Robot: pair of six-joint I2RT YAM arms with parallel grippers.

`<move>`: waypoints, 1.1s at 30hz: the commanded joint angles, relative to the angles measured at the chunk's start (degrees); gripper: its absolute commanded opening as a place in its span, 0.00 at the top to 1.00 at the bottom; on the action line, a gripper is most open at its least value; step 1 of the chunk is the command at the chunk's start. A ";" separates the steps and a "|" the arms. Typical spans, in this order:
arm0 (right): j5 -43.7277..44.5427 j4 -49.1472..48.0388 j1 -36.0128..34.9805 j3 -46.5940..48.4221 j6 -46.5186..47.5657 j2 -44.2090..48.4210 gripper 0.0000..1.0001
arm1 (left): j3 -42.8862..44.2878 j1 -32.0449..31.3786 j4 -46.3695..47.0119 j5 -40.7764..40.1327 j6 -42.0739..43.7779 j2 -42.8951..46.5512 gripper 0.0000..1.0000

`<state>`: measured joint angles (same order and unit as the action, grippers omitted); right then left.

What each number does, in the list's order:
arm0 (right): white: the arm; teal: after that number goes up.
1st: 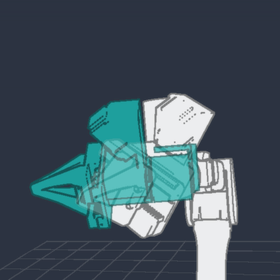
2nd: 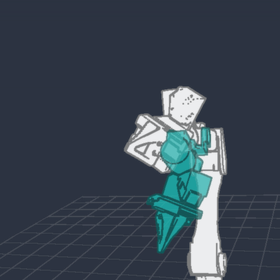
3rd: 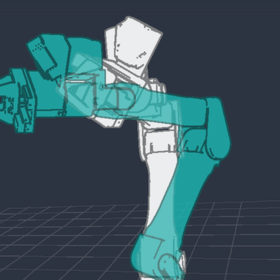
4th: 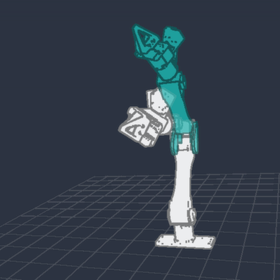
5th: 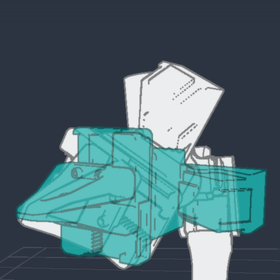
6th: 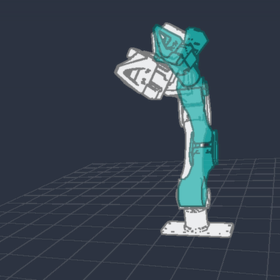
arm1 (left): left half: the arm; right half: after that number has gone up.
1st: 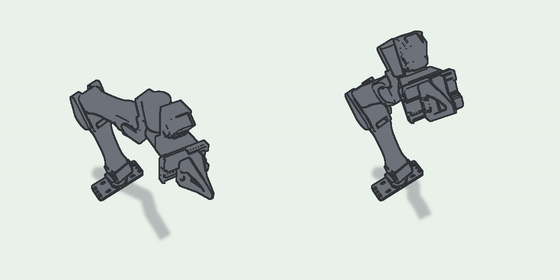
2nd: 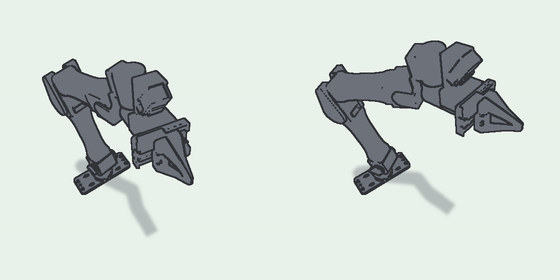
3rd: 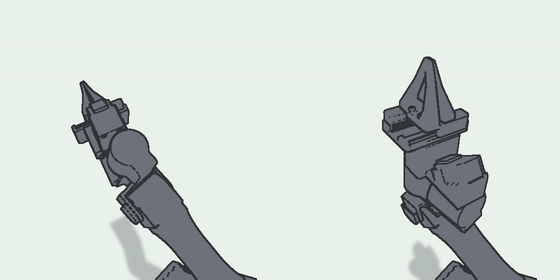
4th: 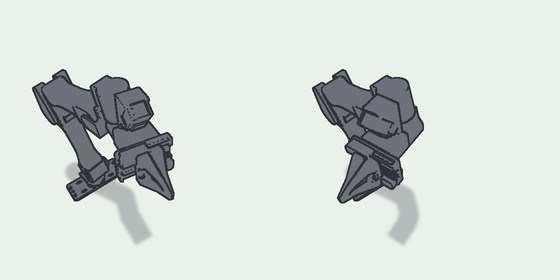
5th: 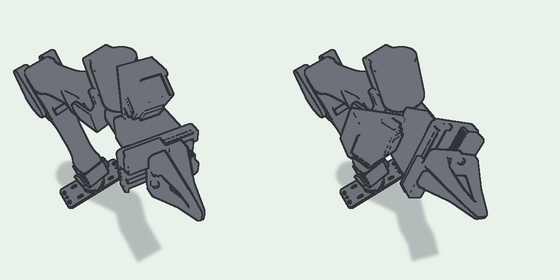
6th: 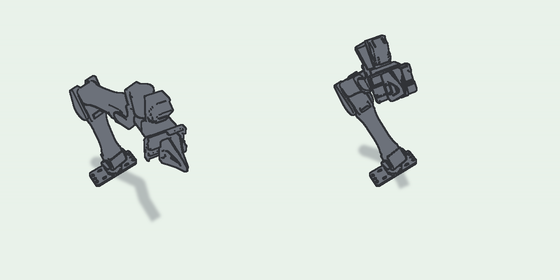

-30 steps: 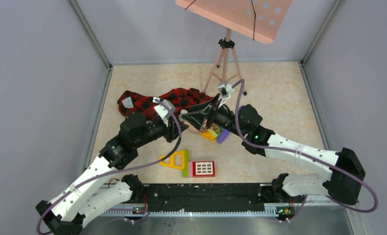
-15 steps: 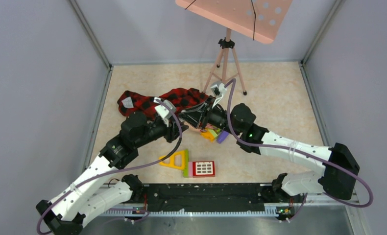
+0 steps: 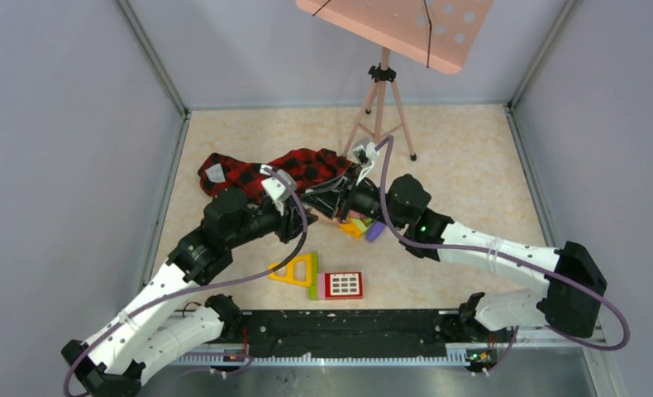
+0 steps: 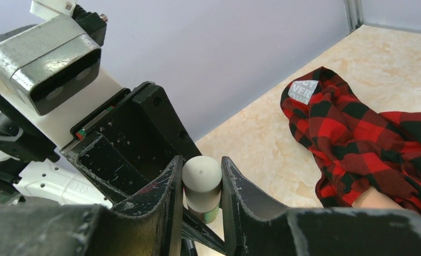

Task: Paint the nails

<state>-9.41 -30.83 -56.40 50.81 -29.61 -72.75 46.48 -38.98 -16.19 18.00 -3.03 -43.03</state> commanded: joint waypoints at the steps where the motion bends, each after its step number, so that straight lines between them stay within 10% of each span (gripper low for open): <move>1: -6.25 1.65 0.50 3.40 3.93 0.89 1.00 | 1.99 0.49 3.53 10.01 -0.71 0.70 1.00; 16: -39.82 -18.41 6.23 -3.99 -0.13 3.53 1.00 | 1.61 4.33 11.57 41.09 -7.37 0.64 1.00; 30: -44.51 -22.81 6.39 -5.12 -1.80 3.38 0.99 | 1.60 4.34 9.73 39.43 -4.90 0.87 1.00; 33: -42.23 -20.59 6.39 -4.86 -0.68 3.82 0.60 | 1.77 4.36 8.08 36.16 -3.36 1.16 1.00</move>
<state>-50.59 -51.72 -50.46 46.11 -30.65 -70.17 46.48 -34.98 -10.00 57.91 -9.56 -43.03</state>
